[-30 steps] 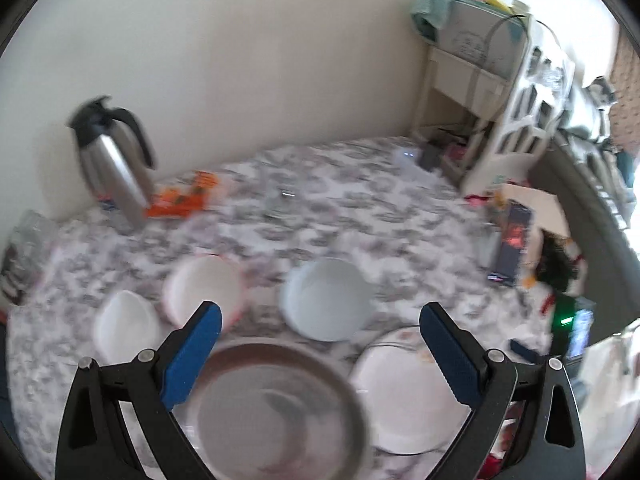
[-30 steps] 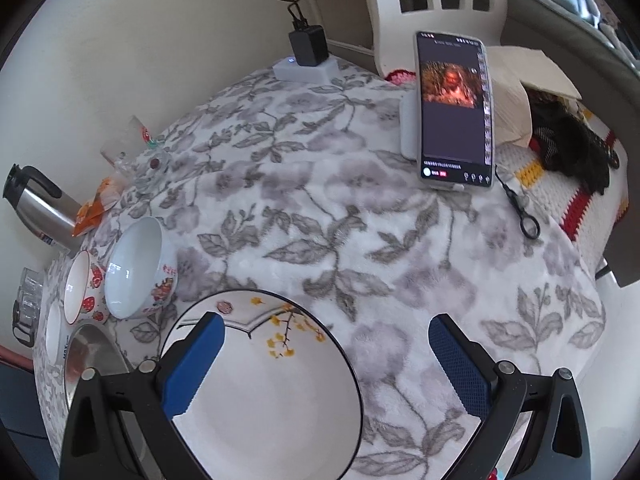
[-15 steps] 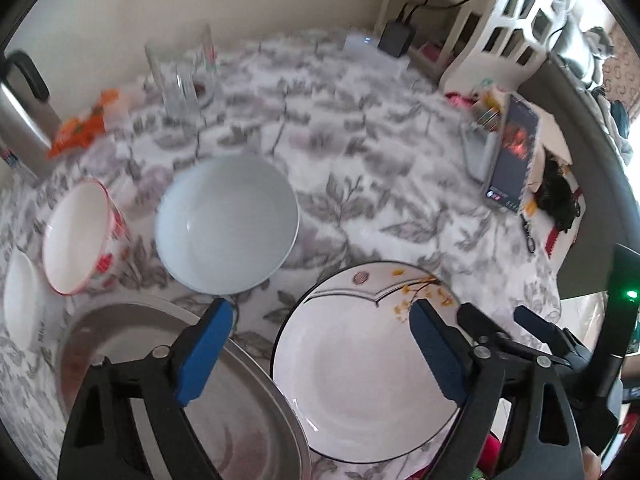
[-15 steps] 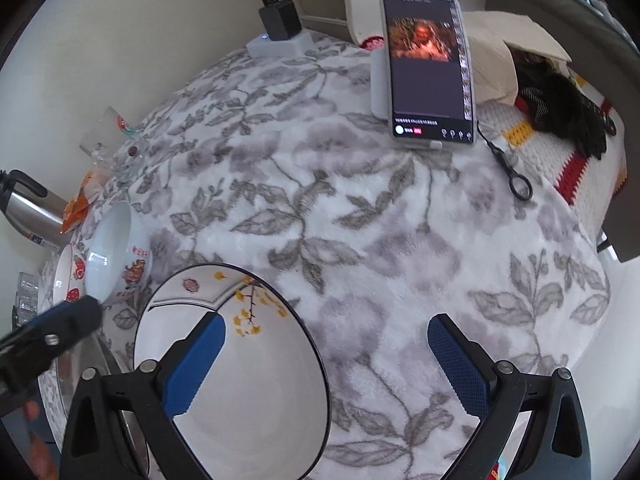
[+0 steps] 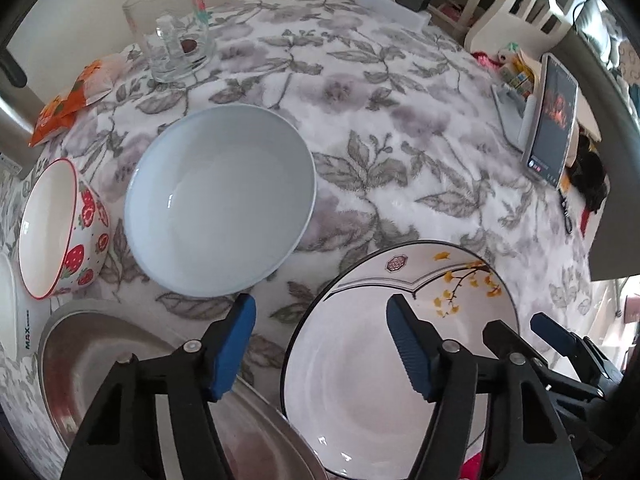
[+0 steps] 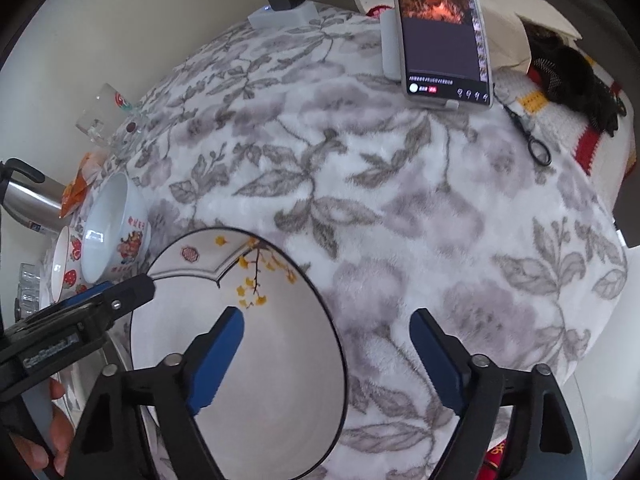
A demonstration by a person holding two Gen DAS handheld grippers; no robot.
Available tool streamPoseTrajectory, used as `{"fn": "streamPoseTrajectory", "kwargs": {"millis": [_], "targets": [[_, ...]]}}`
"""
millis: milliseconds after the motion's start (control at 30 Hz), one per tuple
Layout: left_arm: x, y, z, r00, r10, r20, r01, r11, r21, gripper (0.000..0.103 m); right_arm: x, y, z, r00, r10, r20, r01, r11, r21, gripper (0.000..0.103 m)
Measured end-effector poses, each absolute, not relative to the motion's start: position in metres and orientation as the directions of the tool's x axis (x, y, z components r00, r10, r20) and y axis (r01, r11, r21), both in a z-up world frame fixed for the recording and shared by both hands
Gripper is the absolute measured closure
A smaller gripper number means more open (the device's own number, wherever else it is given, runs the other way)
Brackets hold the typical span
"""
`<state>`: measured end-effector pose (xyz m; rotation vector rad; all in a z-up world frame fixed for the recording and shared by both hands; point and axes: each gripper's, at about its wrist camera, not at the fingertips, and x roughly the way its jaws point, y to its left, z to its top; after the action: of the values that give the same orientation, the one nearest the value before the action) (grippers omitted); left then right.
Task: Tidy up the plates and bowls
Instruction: 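Move both grippers to the rim of the white yellow-flower plate, then close the left gripper on the plate rim while the right gripper grips it too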
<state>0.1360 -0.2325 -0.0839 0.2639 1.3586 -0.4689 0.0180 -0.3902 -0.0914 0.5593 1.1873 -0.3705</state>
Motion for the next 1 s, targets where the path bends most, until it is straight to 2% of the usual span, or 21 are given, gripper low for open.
{"fn": "streamPoseTrajectory", "kwargs": {"millis": [200, 367, 500, 633, 733, 933, 1000], "targets": [[0.139, -0.238, -0.093, 0.108, -0.167, -0.980, 0.478, 0.873, -0.096, 0.046, 0.013, -0.387, -0.099, 0.317, 0.046, -0.947, 0.563, 0.795, 0.226, 0.019], [0.140, -0.242, -0.098, 0.091, -0.172, -0.981, 0.487, 0.867, -0.106, 0.049, 0.007, -0.388, -0.108, 0.302, 0.081, -0.950, 0.582, 0.774, 0.251, 0.033], [0.141, -0.245, -0.101, 0.090, -0.163, -0.983, 0.487, 0.868, -0.099, 0.055, 0.002, -0.386, -0.109, 0.307, 0.088, -0.948, 0.578, 0.774, 0.259, 0.034], [0.140, -0.243, -0.100, 0.086, -0.174, -0.981, 0.492, 0.864, -0.110, 0.056, -0.003, -0.384, -0.108, 0.308, 0.103, -0.946, 0.581, 0.767, 0.273, 0.035], [0.140, -0.244, -0.101, 0.088, -0.161, -0.983, 0.493, 0.865, -0.098, 0.056, -0.007, -0.381, -0.107, 0.312, 0.121, -0.942, 0.578, 0.763, 0.289, 0.041], [0.140, -0.245, -0.104, 0.081, -0.162, -0.983, 0.497, 0.862, -0.101, 0.058, -0.016, -0.380, -0.108, 0.344, 0.199, -0.918, 0.579, 0.725, 0.374, 0.067], [0.139, -0.246, -0.103, 0.086, -0.158, -0.984, 0.499, 0.861, -0.094, 0.058, -0.016, -0.379, -0.108, 0.346, 0.201, -0.917, 0.573, 0.728, 0.376, 0.068]]}}
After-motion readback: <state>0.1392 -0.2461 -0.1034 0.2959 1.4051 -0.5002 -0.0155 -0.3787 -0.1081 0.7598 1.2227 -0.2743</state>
